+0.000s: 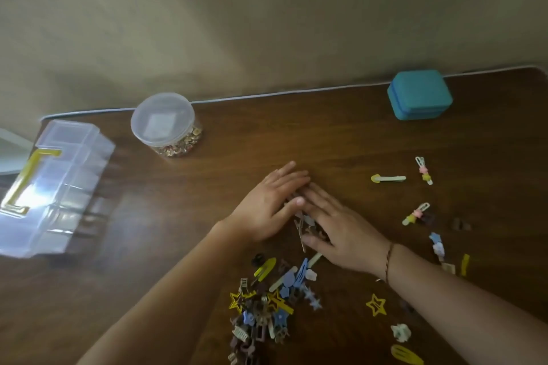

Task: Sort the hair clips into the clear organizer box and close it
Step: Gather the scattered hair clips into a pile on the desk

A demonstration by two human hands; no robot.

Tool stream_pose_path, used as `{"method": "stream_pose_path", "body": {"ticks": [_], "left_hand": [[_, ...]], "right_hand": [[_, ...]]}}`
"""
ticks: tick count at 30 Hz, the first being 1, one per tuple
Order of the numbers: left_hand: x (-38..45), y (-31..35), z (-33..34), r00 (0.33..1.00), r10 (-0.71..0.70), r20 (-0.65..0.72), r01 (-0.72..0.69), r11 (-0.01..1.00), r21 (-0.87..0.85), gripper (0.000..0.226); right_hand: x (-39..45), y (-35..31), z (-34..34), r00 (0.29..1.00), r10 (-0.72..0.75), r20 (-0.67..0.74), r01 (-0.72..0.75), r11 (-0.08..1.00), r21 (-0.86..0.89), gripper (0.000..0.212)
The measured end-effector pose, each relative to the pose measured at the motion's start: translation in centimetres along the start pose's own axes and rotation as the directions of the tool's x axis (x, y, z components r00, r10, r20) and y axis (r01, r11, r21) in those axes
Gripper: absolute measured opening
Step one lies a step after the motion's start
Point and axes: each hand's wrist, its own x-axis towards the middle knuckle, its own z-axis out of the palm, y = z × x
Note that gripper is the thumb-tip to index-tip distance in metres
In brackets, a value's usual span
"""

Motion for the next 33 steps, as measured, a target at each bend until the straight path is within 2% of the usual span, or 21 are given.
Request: {"method": "stream_pose_path", "body": {"ticks": [9,15,19,22,26,28,30,33], "left_hand": [[-9.7,3.5,3.1,0.990,-0.136,-0.037,0.126,0.974,-0.190,0.071],[-13.2,5.3,4.5,0.976,-0.211,-0.063,0.188,0.947,-0.259,0.069],[-13.5,5.7,4.6,0.965,-0.247,-0.094,0.210,0.934,-0.290,0.063],[-11.7,6.4,4.3,0.966,-0.215,-0.143,0.187,0.964,-0.189,0.061],[-7.2,8.6,5.0,0.996,-0.093,0.010,0.092,0.995,0.042,0.069],[-5.4,9.4,5.6,0.994,-0.095,0.046,0.091,0.993,0.071,0.074],[-4.3,9.7,6.2,0.991,-0.119,0.059,0.115,0.991,0.069,0.076],[-4.0,9.5,6.7,0.988,-0.136,0.075,0.131,0.989,0.068,0.075]], "right_hand": [[-4.2,-4.1,3.3,0.996,-0.048,0.076,0.046,0.999,0.027,0.071],[-5.9,-6.4,4.7,0.992,-0.062,0.106,0.056,0.997,0.059,0.071],[-6.8,-6.7,4.4,0.997,-0.067,0.034,0.064,0.995,0.076,0.066],[-9.1,-5.3,3.6,0.986,0.064,-0.156,-0.040,0.988,0.152,0.057],[-14.2,-1.2,3.6,0.849,0.344,-0.401,-0.259,0.933,0.251,0.051],[-16.0,0.5,3.9,0.811,0.427,-0.401,-0.360,0.903,0.234,0.054],[-16.7,1.2,4.2,0.822,0.438,-0.364,-0.403,0.899,0.171,0.058],[-16.5,0.3,4.6,0.854,0.412,-0.319,-0.390,0.911,0.133,0.059]]}}
